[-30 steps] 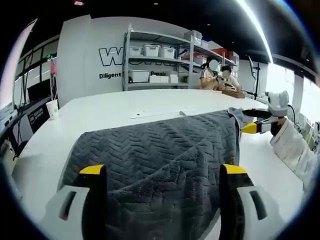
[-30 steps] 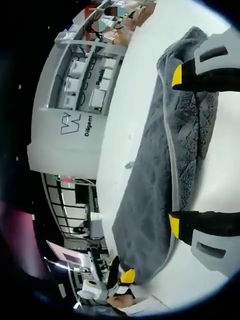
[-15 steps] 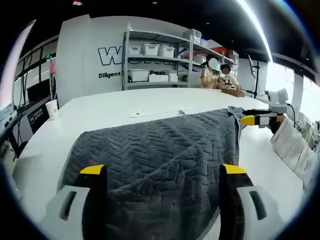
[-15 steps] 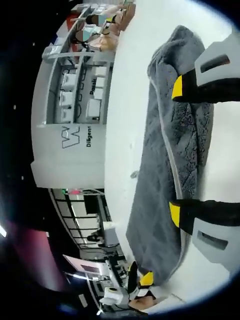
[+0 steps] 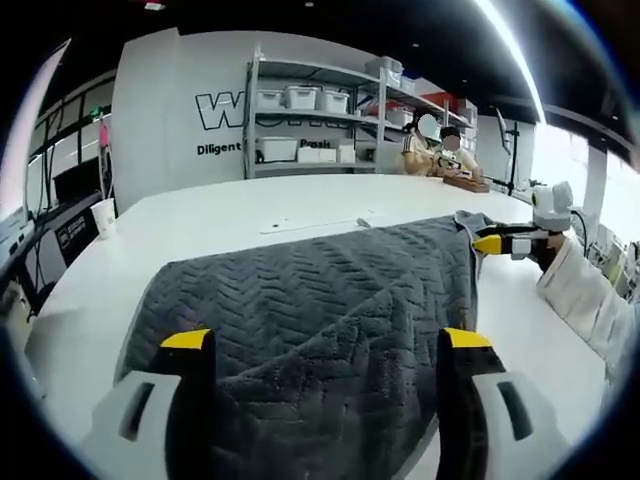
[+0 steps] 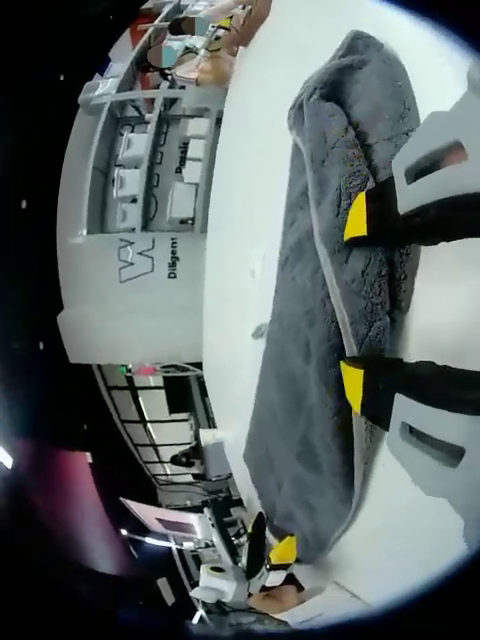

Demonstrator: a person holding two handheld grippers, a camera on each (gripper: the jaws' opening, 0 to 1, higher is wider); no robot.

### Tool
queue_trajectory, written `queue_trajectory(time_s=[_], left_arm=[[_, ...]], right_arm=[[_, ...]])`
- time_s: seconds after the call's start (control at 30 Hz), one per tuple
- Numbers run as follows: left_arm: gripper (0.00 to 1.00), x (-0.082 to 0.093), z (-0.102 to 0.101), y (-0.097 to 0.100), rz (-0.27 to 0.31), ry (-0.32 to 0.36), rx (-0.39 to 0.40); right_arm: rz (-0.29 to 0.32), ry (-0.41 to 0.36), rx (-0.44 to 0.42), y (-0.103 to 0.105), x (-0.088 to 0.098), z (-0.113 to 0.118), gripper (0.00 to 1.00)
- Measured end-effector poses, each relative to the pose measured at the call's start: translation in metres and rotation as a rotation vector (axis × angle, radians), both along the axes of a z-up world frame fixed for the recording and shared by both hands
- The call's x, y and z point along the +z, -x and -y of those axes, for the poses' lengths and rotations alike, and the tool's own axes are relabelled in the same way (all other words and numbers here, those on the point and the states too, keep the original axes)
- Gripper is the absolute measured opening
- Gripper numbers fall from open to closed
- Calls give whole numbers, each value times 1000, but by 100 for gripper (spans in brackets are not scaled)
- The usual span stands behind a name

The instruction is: Open the folded towel by lifting each exposed corner and separating the folded layers until the towel lies flat within the target outline without major curled edges

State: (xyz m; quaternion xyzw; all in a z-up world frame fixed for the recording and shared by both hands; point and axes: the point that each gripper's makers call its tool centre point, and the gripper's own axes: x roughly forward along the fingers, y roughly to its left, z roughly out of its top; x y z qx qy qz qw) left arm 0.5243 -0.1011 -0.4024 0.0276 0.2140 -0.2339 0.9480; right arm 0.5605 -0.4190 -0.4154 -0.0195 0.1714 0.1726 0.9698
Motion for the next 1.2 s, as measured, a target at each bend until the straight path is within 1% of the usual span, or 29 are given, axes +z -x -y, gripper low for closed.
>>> queue_trajectory(time_s=[0.13, 0.3, 0.5, 0.57, 0.67, 0.97, 1.13, 1.2], left_arm=[[90, 0, 0, 0, -1, -1, -1], [90, -1, 0, -1, -5, -3, -3], [90, -2, -1, -1, -9, -5, -2], [90, -2, -1, -1, -9, -6, -2], [90, -3, -1, 0, -11, -6, -2], [90, -4, -2, -1, -17, -6, 0], [90, -5, -1, 0, -20, -6, -2], [90, -5, -2, 0, -21, -6, -1]], right_arm=[[-4, 38, 1, -1, -4, 3, 27], [-14, 56, 11, -1, -8, 3, 23], [6, 111, 8, -1, -6, 7, 10], [13, 129, 21, 0, -5, 6, 5], [17, 148, 25, 0, -5, 6, 0], [33, 179, 25, 4, 1, 6, 0], [37, 213, 21, 9, 2, 6, 0], [38, 220, 20, 14, 2, 6, 0]])
